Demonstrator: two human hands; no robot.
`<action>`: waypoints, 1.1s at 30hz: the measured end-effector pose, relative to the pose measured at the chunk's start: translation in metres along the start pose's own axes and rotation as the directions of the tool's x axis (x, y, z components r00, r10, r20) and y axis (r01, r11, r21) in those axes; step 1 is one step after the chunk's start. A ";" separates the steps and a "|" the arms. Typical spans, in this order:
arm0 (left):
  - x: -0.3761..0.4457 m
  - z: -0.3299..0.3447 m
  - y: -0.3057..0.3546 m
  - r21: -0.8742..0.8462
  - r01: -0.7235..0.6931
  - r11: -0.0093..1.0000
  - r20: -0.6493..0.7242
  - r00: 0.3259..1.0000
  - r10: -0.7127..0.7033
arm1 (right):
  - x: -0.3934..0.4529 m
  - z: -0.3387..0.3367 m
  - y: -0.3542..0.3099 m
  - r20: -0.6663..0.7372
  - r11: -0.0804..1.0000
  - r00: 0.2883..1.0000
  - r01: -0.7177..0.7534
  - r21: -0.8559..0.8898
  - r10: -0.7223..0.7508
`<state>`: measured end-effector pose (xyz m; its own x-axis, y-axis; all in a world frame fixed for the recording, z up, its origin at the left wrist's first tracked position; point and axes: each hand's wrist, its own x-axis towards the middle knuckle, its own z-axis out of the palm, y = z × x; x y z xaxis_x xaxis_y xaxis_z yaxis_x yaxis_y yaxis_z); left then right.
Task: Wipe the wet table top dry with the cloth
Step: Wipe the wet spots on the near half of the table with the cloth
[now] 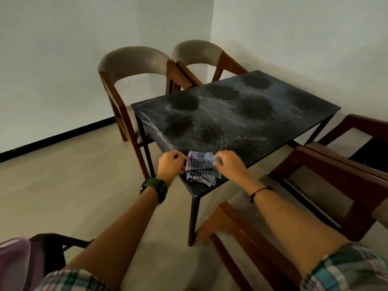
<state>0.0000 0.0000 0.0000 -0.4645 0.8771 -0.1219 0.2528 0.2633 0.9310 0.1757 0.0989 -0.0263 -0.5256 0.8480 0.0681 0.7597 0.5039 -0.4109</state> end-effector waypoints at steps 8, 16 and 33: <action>0.003 0.003 -0.054 -0.013 0.183 0.983 0.133 0.975 -0.179 | 0.013 0.080 -0.029 0.254 0.943 0.967 0.057 -0.328 0.030; 0.026 0.019 -0.082 0.068 0.245 0.967 0.146 0.956 -0.253 | 0.060 0.093 -0.016 0.304 0.921 0.949 0.185 -0.342 -0.078; 0.075 0.029 -0.011 0.154 -0.218 0.964 0.443 0.887 0.130 | 0.096 0.008 0.002 0.677 -0.128 0.725 -0.665 0.736 0.124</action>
<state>-0.0127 0.0743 -0.0296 -0.0035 0.9902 -0.1395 0.4752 0.1244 0.8710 0.1238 0.1805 -0.0282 -0.5459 0.5665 -0.6173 -0.0298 -0.7494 -0.6614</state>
